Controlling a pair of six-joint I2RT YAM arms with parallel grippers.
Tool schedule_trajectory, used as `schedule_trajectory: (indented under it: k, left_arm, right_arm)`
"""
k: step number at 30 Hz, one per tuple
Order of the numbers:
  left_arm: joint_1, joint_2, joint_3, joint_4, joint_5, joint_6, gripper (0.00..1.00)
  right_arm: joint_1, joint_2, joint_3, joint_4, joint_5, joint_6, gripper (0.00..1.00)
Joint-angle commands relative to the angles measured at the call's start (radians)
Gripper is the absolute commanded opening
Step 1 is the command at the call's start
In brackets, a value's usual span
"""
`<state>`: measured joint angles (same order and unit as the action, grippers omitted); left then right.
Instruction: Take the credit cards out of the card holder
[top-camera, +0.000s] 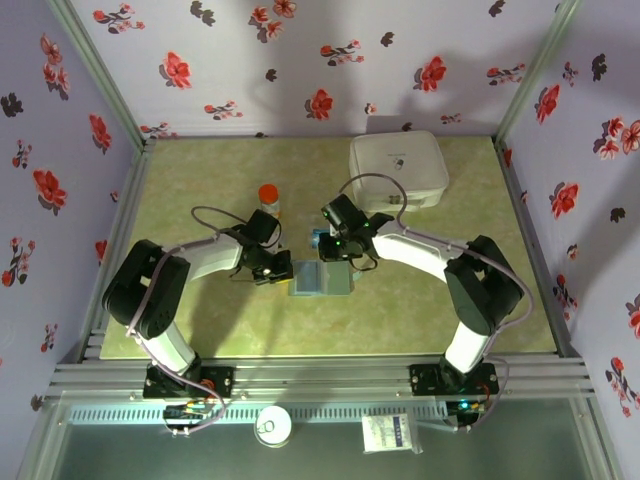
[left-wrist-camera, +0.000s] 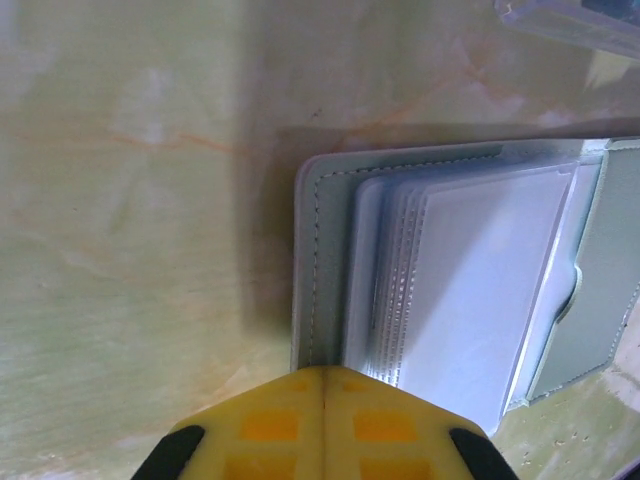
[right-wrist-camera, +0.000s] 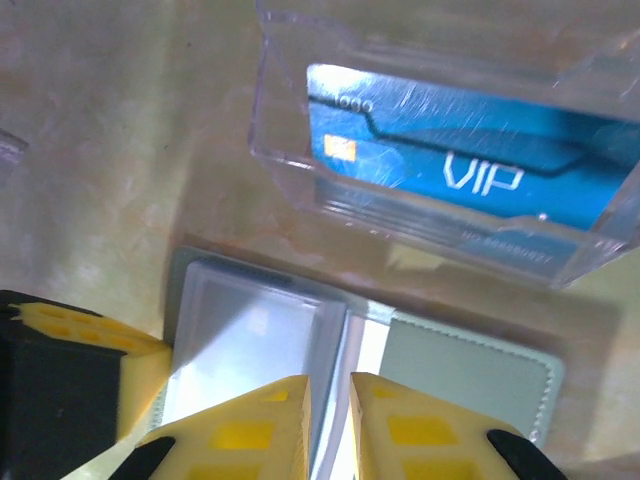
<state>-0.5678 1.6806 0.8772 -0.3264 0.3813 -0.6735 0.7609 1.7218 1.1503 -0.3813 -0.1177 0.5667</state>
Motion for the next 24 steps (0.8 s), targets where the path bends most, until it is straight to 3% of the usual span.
schedule_trajectory:
  k: [1, 12, 24]
  left_arm:
    - [-0.006, 0.001, 0.010, -0.028, -0.030, 0.020, 0.00]
    - [-0.005, -0.005, -0.013, -0.034, -0.041, 0.022, 0.00]
    - [-0.005, -0.025, -0.041, -0.026, -0.038, 0.009, 0.00]
  right_arm:
    - [0.011, -0.029, -0.018, 0.027, -0.047, 0.107, 0.19]
    - [0.023, 0.018, -0.083, 0.160, -0.199, 0.262, 0.34]
    - [0.047, 0.089, -0.108, 0.249, -0.255, 0.311, 0.27]
